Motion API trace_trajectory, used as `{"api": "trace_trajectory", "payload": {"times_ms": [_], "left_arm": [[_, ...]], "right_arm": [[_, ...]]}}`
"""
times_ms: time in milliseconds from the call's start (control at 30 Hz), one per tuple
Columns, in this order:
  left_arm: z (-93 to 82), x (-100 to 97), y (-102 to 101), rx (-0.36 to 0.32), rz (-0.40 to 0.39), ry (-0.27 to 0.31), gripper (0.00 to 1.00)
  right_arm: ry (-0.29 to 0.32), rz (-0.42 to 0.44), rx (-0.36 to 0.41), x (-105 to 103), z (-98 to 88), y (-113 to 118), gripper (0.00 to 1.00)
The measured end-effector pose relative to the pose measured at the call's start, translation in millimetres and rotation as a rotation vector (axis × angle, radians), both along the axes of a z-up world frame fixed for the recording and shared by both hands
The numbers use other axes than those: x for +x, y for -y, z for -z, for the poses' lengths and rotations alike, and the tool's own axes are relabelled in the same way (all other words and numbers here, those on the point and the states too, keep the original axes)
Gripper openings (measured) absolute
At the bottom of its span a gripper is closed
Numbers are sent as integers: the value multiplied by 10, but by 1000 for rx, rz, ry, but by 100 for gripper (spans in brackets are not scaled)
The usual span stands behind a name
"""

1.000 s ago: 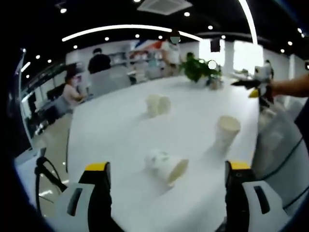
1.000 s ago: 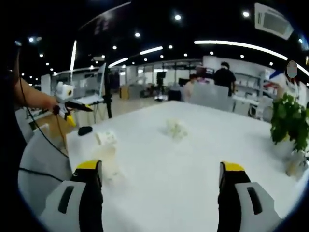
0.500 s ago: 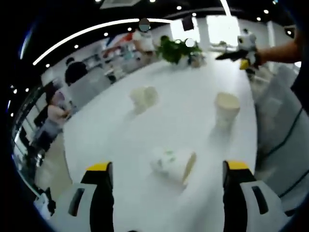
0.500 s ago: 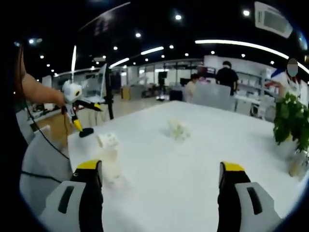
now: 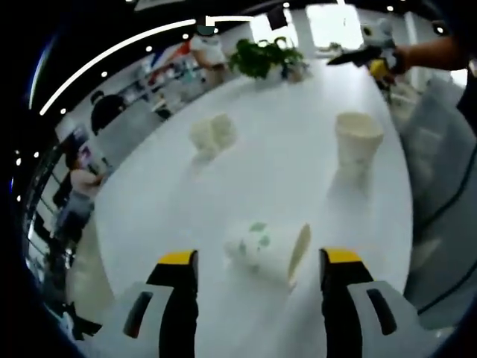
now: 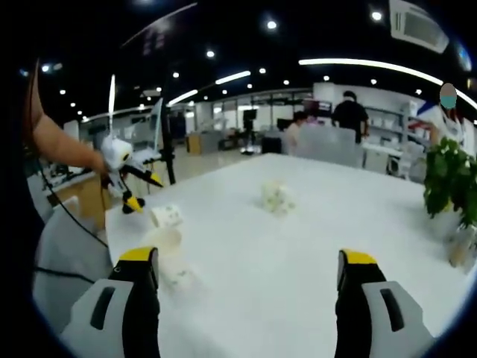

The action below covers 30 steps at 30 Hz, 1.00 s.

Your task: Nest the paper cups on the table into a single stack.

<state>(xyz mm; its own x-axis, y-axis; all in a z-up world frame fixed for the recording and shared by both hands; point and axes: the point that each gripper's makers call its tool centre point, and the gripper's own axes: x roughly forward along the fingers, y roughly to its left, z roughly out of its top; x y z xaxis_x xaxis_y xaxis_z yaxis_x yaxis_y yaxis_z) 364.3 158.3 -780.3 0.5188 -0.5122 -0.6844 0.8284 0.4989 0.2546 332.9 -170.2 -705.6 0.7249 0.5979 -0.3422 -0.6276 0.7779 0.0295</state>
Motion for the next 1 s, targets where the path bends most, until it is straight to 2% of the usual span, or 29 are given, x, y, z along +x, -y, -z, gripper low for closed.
{"api": "trace_trajectory", "payload": {"times_ms": [233,433,500,567,700,867,1000], "left_arm": [[89,77,-1,13,-40,41,56],[64,119,-5,32,-74,106,46],[65,127,-13,32,-84,111,42],[77,129,-28,61,-85,135,38],[150,130,-40,34,-123,111,29],[185,112,0,40,-127,118,14],[162,138,-19,40,-152,130,8]], "right_arm": [[-8,0,5,-18,35,-9,97],[-9,3,7,-40,29,-9,97],[-10,4,7,-48,28,-5,96],[-9,5,12,-53,22,-7,96],[-11,5,14,-68,30,-11,96],[-12,9,20,-86,22,-10,96],[-14,10,20,-92,28,4,95]]}}
